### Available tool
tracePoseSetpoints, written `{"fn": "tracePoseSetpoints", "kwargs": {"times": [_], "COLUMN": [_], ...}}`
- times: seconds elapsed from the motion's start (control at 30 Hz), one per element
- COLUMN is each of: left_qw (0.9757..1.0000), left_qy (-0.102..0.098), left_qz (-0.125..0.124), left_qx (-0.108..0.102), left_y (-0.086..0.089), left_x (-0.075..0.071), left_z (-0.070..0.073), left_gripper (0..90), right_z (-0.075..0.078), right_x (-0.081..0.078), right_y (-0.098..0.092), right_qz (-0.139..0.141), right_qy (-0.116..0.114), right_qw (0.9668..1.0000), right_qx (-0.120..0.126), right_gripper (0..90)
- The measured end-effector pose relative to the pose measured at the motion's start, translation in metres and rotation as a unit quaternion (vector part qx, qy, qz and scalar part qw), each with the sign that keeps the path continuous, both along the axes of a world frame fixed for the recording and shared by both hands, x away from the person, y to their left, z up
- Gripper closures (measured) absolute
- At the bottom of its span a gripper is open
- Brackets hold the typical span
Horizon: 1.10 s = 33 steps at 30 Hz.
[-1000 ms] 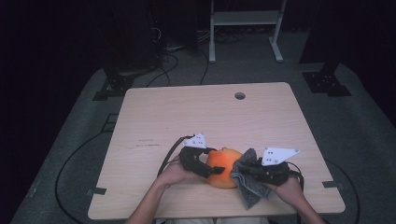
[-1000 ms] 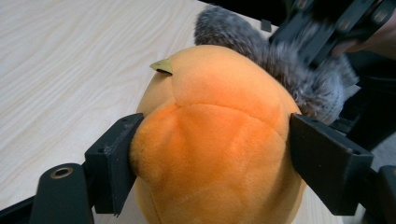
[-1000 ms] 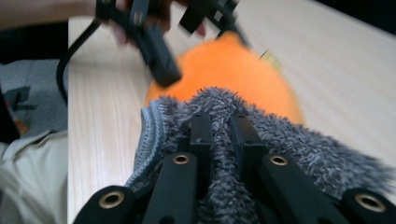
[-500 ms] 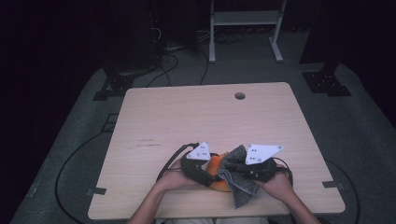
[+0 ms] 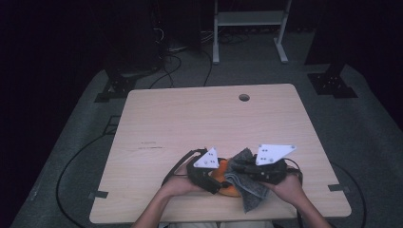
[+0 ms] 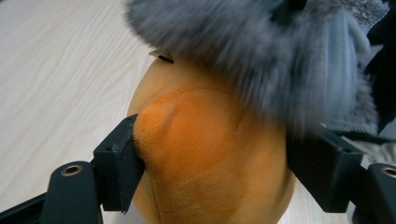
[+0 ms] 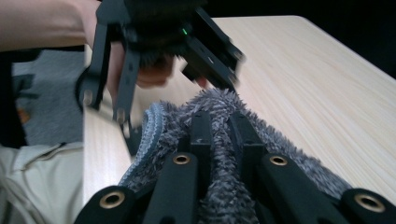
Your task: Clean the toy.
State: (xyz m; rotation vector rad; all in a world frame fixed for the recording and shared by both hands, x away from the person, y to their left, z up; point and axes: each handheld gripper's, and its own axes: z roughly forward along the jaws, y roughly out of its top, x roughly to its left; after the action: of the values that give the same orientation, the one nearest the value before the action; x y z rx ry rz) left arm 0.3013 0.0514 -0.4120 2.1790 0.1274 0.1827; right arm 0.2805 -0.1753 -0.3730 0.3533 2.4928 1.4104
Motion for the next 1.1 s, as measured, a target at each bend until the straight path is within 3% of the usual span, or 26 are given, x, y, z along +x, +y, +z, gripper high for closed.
{"fn": "tracePoseSetpoints", "kwargs": {"times": [0.07, 0.1, 0.33, 0.47, 0.6, 0.7, 0.87, 1.1], "left_qw": [0.9999, 1.0000, 0.9993, 0.9981, 0.9980, 0.9983, 0.9971, 0.9960], "left_qy": [-0.006, 0.001, 0.030, 0.052, 0.054, 0.048, 0.061, 0.069], "left_qz": [0.001, 0.005, 0.022, 0.029, 0.031, 0.032, 0.044, 0.054], "left_qx": [0.011, 0.008, -0.009, -0.016, -0.003, 0.004, -0.009, -0.019], "left_y": [0.002, 0.007, 0.030, 0.022, 0.017, 0.021, 0.033, 0.040], "left_x": [-0.001, 0.001, 0.004, 0.007, 0.010, 0.010, 0.011, 0.010], "left_z": [-0.001, -0.002, -0.014, -0.007, -0.004, -0.006, -0.012, -0.016], "left_gripper": [25.6, 26.8, 28.8, 15.0, 20.3, 25.0, 27.4, 27.4], "right_z": [-0.002, -0.003, -0.025, -0.025, -0.016, -0.015, -0.030, -0.056], "right_x": [0.003, 0.005, 0.014, 0.009, 0.003, 0.002, 0.010, 0.009], "right_y": [0.011, 0.011, -0.022, -0.022, -0.009, -0.004, -0.022, -0.058], "right_qz": [0.009, 0.010, -0.039, -0.050, -0.036, -0.026, -0.039, -0.082], "right_qy": [0.002, 0.005, 0.036, 0.023, 0.003, 0.002, 0.035, 0.072], "right_qw": [0.9998, 0.9998, 0.9984, 0.9984, 0.9992, 0.9996, 0.9979, 0.9930], "right_qx": [-0.019, -0.016, 0.017, 0.014, 0.014, 0.013, 0.039, 0.044], "right_gripper": [80.9, 80.9, 80.9, 80.9, 80.7, 80.7, 80.7, 80.3]}}
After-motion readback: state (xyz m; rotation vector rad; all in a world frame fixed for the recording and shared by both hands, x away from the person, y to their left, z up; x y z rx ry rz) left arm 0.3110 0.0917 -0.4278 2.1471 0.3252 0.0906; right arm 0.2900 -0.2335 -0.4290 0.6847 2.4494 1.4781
